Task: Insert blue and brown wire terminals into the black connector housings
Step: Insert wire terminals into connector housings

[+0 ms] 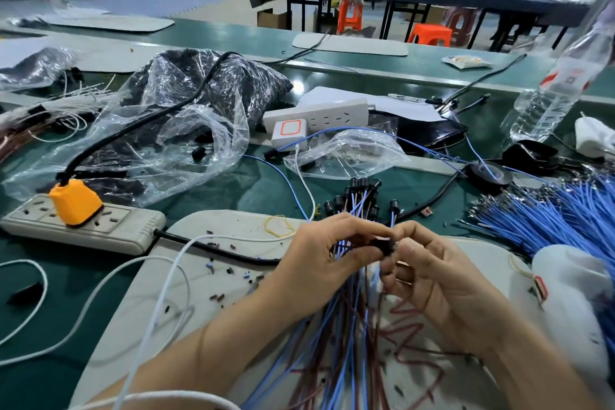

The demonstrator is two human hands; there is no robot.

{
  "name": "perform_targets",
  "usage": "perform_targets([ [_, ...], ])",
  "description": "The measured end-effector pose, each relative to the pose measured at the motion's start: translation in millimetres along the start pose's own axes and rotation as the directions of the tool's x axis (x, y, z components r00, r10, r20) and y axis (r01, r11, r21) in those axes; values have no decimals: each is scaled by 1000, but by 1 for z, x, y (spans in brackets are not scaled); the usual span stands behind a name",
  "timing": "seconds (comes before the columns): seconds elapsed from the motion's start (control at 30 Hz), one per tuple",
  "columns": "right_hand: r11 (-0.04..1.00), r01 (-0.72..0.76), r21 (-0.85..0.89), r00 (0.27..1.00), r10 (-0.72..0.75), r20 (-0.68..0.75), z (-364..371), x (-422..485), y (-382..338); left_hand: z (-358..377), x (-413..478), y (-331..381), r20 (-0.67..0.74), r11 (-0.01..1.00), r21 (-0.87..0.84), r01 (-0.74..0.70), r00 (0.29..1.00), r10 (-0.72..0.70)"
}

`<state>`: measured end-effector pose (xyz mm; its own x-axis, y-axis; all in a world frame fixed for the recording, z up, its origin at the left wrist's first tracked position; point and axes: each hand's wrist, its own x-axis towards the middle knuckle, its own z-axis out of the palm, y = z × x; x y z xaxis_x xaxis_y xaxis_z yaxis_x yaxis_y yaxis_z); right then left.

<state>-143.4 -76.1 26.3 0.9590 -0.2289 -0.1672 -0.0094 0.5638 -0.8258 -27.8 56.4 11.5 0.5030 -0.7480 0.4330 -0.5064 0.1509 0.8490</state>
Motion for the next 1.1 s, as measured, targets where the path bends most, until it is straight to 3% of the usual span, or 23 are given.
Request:
perform_targets([
  [0.23, 997, 17, -74, 1000, -15, 26, 1, 2, 5, -1, 0, 3, 1, 996, 76, -42, 999, 42],
  [0.57, 989, 69, -134, 984, -46, 170, 2, 3, 6, 1, 1, 8, 57, 990, -136, 37, 998, -30],
  [0.7, 985, 86, -148, 986, -63, 153, 1, 2, 6, 2, 0, 8, 81, 973, -218, 75, 995, -59],
  [0.9, 982, 134, -132, 991, -133, 20, 3, 3, 12, 3, -1, 8, 53, 998, -42, -35, 998, 37],
  [1.1, 970, 186, -158, 983, -183, 31, 5, 5, 12, 5, 0, 5, -15, 988, 79, -132, 991, 134],
])
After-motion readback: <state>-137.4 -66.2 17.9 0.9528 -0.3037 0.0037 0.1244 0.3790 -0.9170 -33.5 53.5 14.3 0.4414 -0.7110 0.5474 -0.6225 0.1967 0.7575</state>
